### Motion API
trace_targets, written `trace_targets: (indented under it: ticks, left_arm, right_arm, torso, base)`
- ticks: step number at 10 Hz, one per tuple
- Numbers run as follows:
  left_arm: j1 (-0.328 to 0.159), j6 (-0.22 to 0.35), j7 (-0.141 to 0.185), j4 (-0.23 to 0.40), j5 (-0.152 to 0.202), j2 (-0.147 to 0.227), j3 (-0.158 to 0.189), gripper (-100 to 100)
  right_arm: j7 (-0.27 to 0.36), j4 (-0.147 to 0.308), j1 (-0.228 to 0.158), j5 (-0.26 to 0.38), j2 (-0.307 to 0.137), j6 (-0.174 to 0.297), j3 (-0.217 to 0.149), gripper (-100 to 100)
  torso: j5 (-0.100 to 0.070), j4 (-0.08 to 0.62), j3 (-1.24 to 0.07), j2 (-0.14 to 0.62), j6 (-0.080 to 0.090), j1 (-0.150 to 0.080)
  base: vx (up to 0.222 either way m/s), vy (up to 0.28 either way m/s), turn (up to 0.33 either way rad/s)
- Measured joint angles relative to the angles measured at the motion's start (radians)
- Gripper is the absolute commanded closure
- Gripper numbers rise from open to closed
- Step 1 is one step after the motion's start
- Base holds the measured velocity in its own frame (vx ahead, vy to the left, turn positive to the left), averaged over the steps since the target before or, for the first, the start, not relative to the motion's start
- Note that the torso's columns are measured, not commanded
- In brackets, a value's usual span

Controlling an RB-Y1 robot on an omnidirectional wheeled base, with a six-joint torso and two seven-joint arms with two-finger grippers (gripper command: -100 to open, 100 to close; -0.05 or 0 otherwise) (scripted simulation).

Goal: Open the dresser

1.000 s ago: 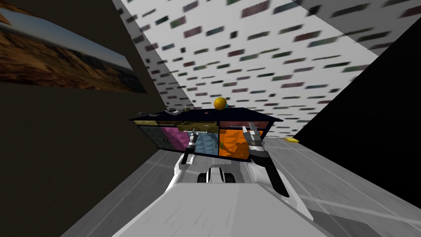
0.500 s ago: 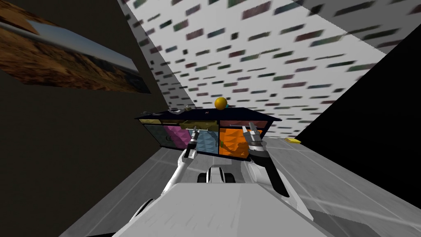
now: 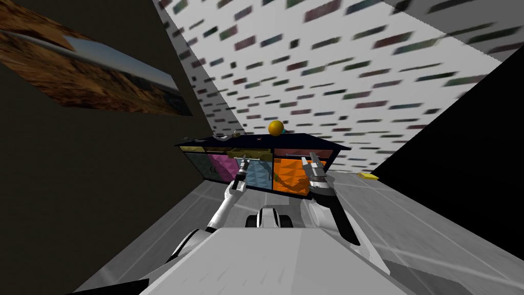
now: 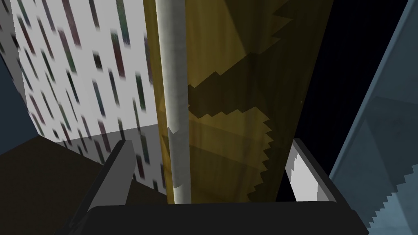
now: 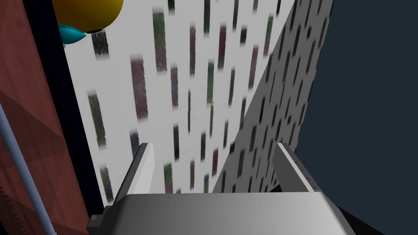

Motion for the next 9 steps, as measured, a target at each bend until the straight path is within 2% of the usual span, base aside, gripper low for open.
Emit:
trace_targets:
  ticks: [1,6,9]
  left_arm:
    - [-0.015,0.005,0.003,0.009,0.002,0.005,0.0,-100]
    - [-0.157,-0.004,0.02,0.174,0.024,0.022,-0.001,-100]
    - [-0.202,0.004,0.024,0.211,0.03,0.028,-0.004,-100]
  right_arm:
    - [0.0,0.0,0.0,0.0,0.0,0.0,0.0,0]
    - [0.0,0.0,0.0,0.0,0.0,0.0,0.0,0]
    - [0.0,0.0,0.0,0.0,0.0,0.0,0.0,0]
  torso:
    - [-0.001,0.003,0.0,0.001,0.001,0.0]
    - [0.0,0.005,0.003,0.004,-0.003,0.003]
    - [-0.001,0.009,0.006,0.009,-0.005,0.002]
  base:
    - [-0.071,-0.007,0.082]
    - [-0.056,-0.013,0.04]
    - [-0.041,-0.006,0.038]
